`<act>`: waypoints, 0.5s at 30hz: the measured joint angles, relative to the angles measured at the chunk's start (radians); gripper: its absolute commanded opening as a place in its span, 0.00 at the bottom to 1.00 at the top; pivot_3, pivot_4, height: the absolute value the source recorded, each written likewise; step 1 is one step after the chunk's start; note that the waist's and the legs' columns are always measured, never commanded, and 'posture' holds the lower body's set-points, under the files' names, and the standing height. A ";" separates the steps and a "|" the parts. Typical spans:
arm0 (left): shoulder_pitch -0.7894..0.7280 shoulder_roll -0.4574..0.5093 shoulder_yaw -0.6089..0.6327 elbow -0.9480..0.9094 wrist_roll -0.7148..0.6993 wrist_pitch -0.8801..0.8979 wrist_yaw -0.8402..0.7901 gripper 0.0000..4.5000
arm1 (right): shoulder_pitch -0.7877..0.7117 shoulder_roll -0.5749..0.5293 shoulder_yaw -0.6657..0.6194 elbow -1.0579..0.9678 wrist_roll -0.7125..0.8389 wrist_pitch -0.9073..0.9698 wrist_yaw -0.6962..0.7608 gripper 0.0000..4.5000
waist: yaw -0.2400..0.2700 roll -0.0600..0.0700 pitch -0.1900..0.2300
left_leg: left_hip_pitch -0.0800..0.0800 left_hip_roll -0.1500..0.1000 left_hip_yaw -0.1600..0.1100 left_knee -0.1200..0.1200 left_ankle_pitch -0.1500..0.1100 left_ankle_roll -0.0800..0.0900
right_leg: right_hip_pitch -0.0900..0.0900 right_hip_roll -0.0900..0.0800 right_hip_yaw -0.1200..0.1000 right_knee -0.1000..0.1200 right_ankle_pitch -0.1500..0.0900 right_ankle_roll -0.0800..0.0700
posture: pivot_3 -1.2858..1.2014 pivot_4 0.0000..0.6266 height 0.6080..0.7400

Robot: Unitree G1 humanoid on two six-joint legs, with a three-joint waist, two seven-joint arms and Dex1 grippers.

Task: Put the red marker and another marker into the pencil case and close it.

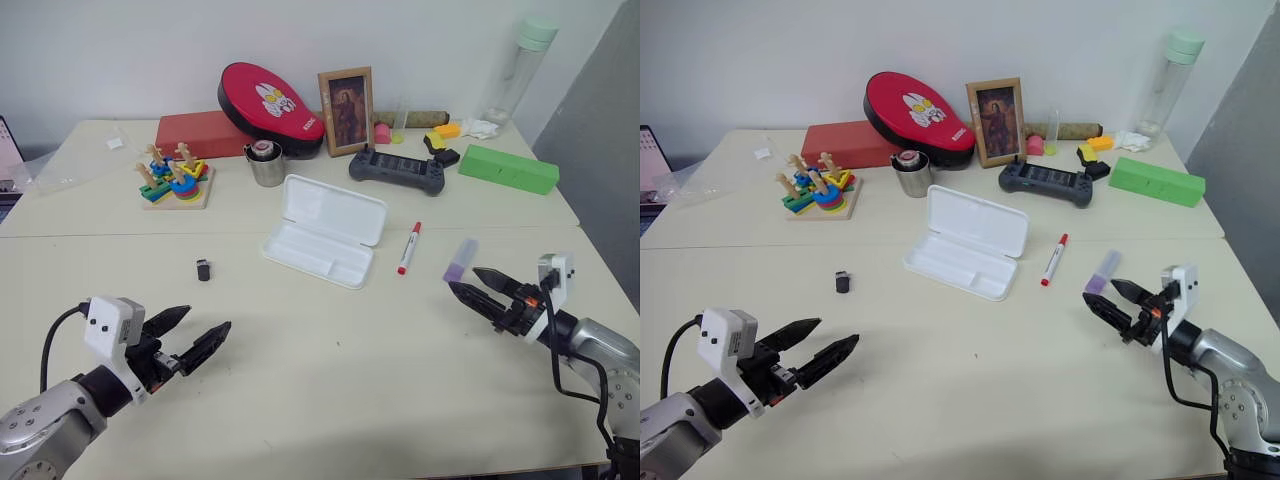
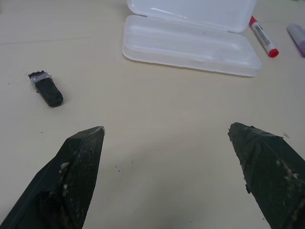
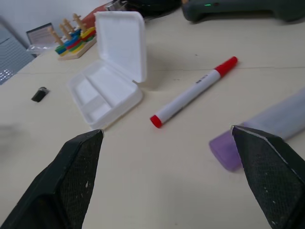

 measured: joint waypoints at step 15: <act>0.002 0.027 0.008 -0.004 0.027 0.000 -0.035 0.99 | -0.135 -0.036 0.147 -0.058 -0.002 0.071 0.016 1.00 | -0.001 0.000 0.000 | 0.000 0.000 0.000 0.000 0.000 0.000 | -0.001 0.000 0.000 0.000 0.000 0.000 | 0.52 0.24 1.00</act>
